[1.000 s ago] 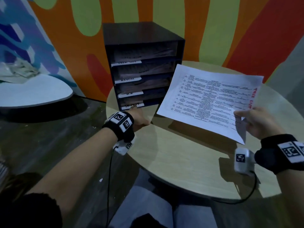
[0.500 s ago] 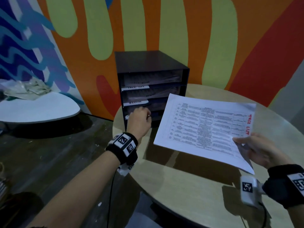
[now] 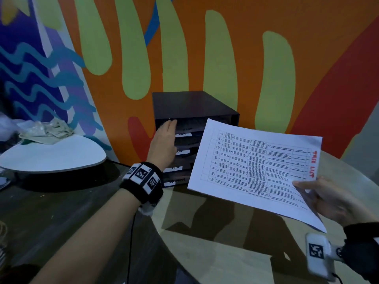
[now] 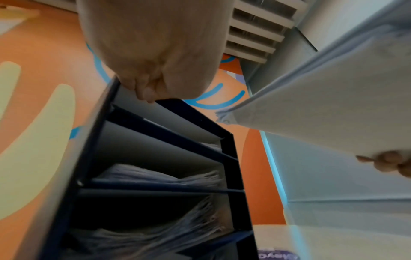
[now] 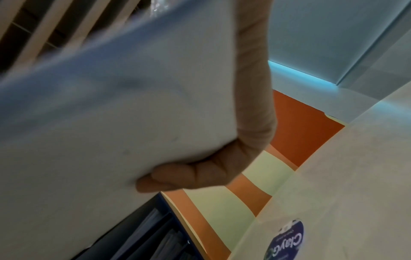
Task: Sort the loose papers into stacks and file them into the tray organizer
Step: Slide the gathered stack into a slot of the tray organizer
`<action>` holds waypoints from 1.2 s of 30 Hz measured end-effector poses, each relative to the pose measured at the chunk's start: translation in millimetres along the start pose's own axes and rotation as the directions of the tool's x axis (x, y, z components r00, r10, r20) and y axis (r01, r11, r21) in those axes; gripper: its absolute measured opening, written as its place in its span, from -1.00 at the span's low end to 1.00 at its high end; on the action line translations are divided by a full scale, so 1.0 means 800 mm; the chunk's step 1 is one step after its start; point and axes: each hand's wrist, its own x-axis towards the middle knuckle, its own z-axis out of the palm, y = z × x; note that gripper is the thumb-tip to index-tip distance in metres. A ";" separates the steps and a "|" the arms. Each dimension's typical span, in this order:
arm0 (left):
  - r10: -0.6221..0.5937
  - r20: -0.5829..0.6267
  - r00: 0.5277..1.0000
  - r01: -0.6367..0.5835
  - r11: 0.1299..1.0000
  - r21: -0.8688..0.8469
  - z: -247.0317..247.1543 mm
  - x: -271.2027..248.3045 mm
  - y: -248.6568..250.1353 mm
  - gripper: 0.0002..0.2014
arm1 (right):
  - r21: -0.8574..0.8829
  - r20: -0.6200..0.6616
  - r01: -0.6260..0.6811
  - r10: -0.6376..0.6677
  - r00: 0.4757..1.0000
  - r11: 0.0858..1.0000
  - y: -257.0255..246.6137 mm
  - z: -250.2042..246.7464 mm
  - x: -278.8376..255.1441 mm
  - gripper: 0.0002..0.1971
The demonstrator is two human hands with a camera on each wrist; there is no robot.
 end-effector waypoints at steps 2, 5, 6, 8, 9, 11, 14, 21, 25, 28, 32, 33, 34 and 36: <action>0.066 0.046 0.997 -0.070 0.992 0.101 -0.003 0.000 -0.004 -0.21 | -0.014 0.005 0.001 0.000 1.000 1.000 -0.006 0.001 -0.001 -0.76; 0.191 0.090 0.978 -0.209 0.936 0.282 0.003 0.000 -0.010 -0.24 | -0.020 0.012 -0.003 0.003 1.000 1.000 -0.013 0.003 -0.002 -0.75; 0.199 0.107 0.974 -0.224 0.919 0.324 0.006 0.001 -0.012 -0.24 | -0.028 0.015 -0.004 0.004 1.000 1.000 -0.015 0.004 -0.003 -0.75; 0.182 0.141 0.973 -0.224 0.890 0.397 0.013 0.000 -0.013 -0.25 | -0.040 0.020 -0.009 0.010 1.000 0.999 -0.018 0.006 -0.004 -0.76; 0.173 0.152 0.973 -0.222 0.876 0.427 0.016 -0.001 -0.013 -0.25 | -0.048 0.020 -0.010 0.011 1.000 0.999 -0.020 0.006 -0.003 -0.76; 0.160 0.154 0.975 -0.213 0.866 0.453 0.024 -0.003 -0.013 -0.25 | -0.052 0.024 -0.025 0.026 0.999 0.998 -0.023 0.010 -0.003 -0.74; 0.143 0.123 0.982 -0.184 0.871 0.455 0.033 0.001 -0.013 -0.34 | -0.032 0.042 -0.046 0.047 0.998 0.998 -0.028 0.017 0.001 -0.72; 0.121 0.114 0.986 -0.154 0.927 0.342 0.033 0.000 -0.012 -0.57 | 0.090 0.079 -0.074 0.067 0.995 0.993 -0.041 0.064 0.023 -0.65; 0.083 0.146 0.986 -0.144 0.869 0.473 0.032 -0.003 -0.011 -0.48 | 0.243 -0.022 0.040 -0.035 0.999 0.969 -0.038 0.124 0.049 -0.56; 0.071 0.180 0.981 -0.154 0.851 0.502 0.029 -0.005 -0.010 -0.70 | 0.223 -0.126 0.084 -0.057 0.990 0.971 -0.025 0.179 0.062 -0.55; 0.059 0.197 0.979 -0.160 0.823 0.545 0.025 -0.009 -0.004 -0.83 | 0.140 -0.224 0.131 -0.098 0.970 0.981 -0.030 0.222 0.053 -0.63; 0.059 0.204 0.977 -0.161 0.834 0.528 0.023 -0.009 -0.002 -0.85 | 0.136 -0.229 0.151 -0.117 0.966 0.979 -0.033 0.226 0.053 -0.62; 0.060 0.206 0.977 -0.161 0.838 0.521 0.022 -0.010 -0.001 -0.86 | 0.132 -0.248 0.171 -0.135 0.959 0.976 -0.034 0.227 0.053 -0.61; 0.091 0.173 0.981 -0.166 0.856 0.490 0.024 -0.010 -0.003 -0.78 | 0.128 -0.300 0.207 -0.161 0.940 0.970 -0.032 0.221 0.052 -0.63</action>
